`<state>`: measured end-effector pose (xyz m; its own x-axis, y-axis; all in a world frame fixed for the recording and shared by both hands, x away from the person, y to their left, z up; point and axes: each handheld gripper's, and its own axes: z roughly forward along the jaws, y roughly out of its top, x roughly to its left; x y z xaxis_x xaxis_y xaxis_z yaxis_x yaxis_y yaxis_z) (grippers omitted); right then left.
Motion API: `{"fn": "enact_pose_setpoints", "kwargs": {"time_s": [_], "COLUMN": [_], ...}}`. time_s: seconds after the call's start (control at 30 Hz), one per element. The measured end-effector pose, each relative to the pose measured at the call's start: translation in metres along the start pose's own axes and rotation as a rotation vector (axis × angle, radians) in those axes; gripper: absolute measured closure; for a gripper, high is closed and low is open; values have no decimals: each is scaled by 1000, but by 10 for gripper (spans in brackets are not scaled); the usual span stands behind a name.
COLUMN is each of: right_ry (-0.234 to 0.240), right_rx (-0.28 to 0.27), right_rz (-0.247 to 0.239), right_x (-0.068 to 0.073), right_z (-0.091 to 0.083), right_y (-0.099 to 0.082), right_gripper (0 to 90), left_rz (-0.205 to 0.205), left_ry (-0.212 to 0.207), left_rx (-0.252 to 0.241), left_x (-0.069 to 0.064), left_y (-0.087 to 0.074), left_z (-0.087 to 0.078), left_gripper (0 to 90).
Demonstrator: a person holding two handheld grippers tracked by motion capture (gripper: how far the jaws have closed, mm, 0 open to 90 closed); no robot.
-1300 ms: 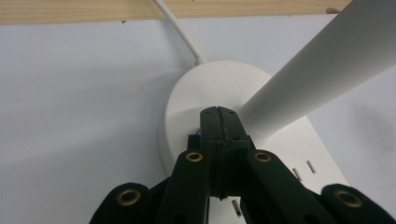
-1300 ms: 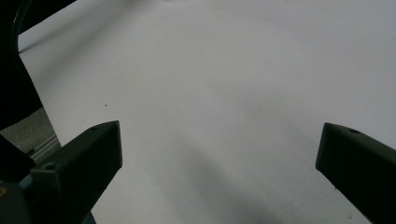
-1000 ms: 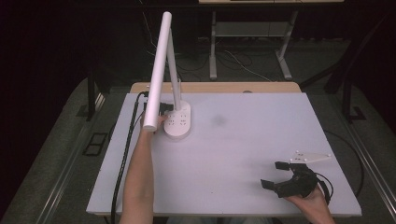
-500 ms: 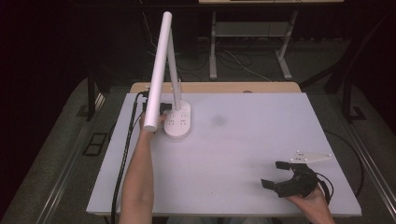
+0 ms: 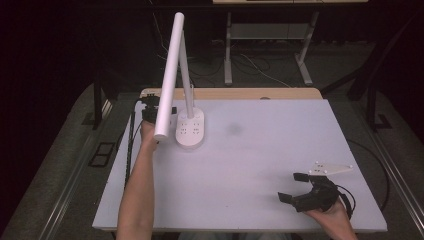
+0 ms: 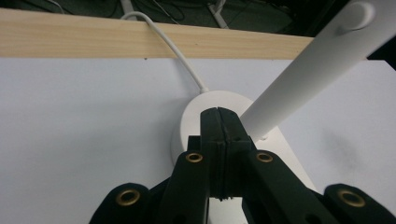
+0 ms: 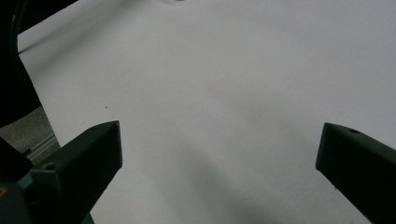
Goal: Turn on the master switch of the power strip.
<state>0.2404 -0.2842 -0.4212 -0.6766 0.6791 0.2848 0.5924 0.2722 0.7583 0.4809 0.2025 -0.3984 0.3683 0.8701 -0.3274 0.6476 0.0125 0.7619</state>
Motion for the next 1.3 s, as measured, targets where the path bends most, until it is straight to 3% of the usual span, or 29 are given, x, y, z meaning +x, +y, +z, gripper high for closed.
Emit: {"fn": "enact_pose_setpoints", "kwargs": {"time_s": [0.1, 0.2, 0.37, 0.57, 0.77, 0.83, 0.93, 1.3], "right_ry": [0, -6, -13, -14, -12, -9, -9, -7], "right_rx": [1, -5, -15, -19, -26, -22, -22, -26], "right_rz": [0, 3, 5, 6, 5, 11, 7, -3], "right_x": [0, -1, -3, -3, -3, -2, -2, 0], "right_z": [0, -2, -4, -5, -5, -5, -5, -5], "right_y": [0, 0, -1, -1, -1, 0, 0, 1], "right_gripper": [0, 0, 0, 0, 0, 0, 0, 0], "left_rz": [-12, -1, -20, -16, -9, 22, 63, 106], "left_ry": [-16, -23, -59, -147, -208, -220, -225, -242], "left_rx": [-32, -43, -60, -52, -69, -69, -74, -50], "left_x": [0, 0, 2, -2, -6, -7, -13, -28], "left_y": [1, 0, -5, -12, -17, -17, -20, -37], "left_z": [-10, -17, -28, -37, -52, -57, -68, -93], "left_gripper": [896, 897, 875, 580, 284, 199, 175, 0]}}
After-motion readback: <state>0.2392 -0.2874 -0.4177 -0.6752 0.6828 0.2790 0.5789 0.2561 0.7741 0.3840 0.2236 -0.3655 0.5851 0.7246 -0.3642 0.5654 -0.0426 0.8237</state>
